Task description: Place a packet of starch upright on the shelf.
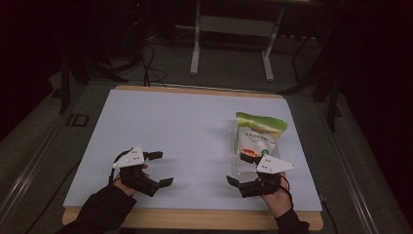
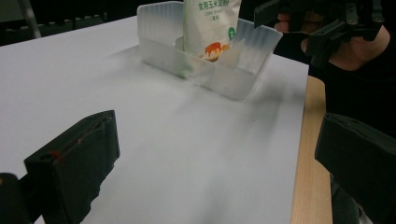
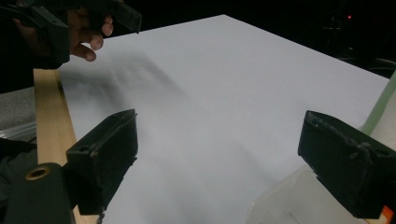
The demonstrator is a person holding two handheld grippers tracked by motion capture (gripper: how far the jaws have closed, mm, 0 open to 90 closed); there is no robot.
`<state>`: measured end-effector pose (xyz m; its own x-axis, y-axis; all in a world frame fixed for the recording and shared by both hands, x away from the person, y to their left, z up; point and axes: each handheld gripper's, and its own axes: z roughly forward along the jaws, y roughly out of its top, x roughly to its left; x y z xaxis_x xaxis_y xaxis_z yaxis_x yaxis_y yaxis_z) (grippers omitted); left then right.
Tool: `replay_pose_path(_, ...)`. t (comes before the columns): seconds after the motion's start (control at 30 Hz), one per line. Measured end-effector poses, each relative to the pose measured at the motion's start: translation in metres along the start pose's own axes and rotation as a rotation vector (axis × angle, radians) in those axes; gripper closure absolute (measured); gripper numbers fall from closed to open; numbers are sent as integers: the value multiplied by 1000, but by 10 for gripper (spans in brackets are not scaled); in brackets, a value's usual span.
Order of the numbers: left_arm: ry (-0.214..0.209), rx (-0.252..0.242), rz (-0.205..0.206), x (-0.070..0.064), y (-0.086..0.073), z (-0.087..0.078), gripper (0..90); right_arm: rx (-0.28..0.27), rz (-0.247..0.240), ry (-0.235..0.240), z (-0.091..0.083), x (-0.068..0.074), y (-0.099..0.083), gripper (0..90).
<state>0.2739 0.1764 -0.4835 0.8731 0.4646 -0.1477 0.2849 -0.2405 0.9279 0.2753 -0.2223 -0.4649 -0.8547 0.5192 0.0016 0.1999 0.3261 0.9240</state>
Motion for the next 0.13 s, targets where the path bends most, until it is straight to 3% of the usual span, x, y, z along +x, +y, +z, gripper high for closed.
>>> replay_pose_path(0.13,-1,-1,-3,1,0,0,5,0,1,-3,-1,-1,0,119)
